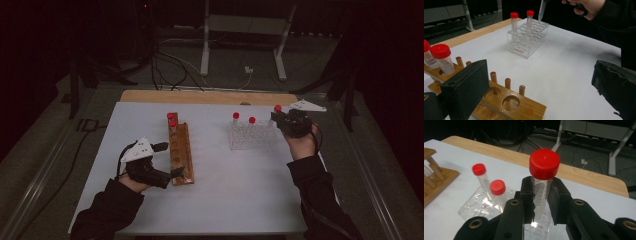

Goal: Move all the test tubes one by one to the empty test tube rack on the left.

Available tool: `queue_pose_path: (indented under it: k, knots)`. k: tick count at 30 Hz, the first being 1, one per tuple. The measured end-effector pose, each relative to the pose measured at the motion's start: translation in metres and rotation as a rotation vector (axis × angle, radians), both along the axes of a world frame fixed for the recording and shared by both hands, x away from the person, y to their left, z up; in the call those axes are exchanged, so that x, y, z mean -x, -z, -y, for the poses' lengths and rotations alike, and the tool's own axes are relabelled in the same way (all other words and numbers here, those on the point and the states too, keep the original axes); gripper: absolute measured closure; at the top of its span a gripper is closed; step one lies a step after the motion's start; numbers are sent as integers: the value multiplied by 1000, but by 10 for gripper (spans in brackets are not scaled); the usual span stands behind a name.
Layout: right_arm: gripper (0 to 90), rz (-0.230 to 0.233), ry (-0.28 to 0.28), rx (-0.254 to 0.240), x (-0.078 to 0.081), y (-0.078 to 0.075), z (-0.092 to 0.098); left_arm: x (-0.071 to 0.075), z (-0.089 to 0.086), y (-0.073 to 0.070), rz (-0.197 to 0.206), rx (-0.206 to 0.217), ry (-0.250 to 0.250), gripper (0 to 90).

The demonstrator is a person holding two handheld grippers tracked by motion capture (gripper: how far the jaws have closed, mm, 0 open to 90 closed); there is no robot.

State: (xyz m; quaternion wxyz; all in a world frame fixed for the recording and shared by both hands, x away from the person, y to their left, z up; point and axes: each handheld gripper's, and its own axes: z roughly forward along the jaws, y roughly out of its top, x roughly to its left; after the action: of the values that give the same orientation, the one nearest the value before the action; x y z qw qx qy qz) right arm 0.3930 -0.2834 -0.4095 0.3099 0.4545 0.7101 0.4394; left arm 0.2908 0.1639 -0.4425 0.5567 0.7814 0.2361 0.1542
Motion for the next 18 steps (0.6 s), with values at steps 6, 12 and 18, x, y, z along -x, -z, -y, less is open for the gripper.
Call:
queue_pose_path:
  k: [6, 12, 18]
  knots:
    - [753, 1, -36, 1, 12, -6, -7, 0, 2, -2, -2, -3, 8, 21]
    - [753, -1, -89, 2, 27, -4, -16, 0, 2, -5, 0, -3, 9, 21]
    - [752, -8, -139, 7, 38, 0, -28, 0, 5, -7, -2, -5, 18, 21]
